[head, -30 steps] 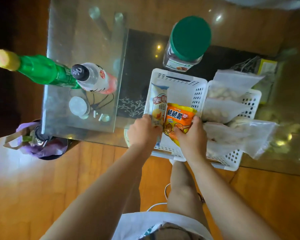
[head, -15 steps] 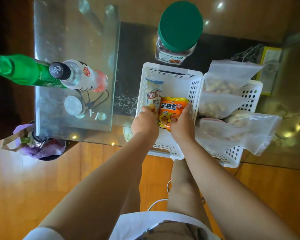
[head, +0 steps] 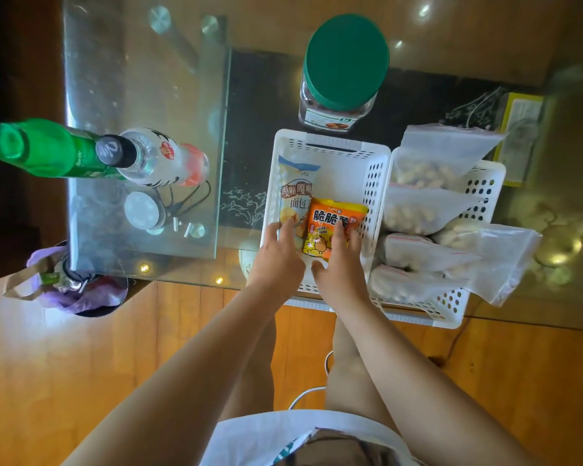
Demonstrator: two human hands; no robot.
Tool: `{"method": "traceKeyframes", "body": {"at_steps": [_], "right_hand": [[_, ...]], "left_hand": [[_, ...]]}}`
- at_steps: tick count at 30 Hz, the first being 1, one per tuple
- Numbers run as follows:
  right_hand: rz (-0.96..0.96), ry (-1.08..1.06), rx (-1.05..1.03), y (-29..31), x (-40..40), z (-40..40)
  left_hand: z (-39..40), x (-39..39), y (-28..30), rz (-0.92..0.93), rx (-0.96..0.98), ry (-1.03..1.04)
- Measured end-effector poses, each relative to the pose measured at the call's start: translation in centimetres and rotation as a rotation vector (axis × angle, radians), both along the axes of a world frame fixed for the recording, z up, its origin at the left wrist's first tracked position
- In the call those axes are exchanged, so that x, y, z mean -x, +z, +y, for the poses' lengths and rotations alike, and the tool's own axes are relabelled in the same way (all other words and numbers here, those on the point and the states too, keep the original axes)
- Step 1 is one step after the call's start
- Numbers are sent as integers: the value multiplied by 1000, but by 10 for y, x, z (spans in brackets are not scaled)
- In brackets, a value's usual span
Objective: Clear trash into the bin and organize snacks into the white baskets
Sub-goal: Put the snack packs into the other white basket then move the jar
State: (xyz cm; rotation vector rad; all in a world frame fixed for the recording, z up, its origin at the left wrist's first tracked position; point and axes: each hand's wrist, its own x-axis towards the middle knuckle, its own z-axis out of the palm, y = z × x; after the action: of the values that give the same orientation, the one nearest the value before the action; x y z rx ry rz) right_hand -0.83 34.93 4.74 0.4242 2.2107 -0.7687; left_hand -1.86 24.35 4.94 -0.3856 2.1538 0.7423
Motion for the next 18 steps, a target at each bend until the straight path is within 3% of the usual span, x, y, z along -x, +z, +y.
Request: {"method": "traceKeyframes", "body": {"at_steps": [12, 18], "right_hand": [[-36, -92, 76, -19, 3, 8], [-114, -146, 119, 5, 29, 8]], "left_hand": [[-5, 7, -4, -104, -24, -50], [-21, 11, 10, -106, -171, 49]]}}
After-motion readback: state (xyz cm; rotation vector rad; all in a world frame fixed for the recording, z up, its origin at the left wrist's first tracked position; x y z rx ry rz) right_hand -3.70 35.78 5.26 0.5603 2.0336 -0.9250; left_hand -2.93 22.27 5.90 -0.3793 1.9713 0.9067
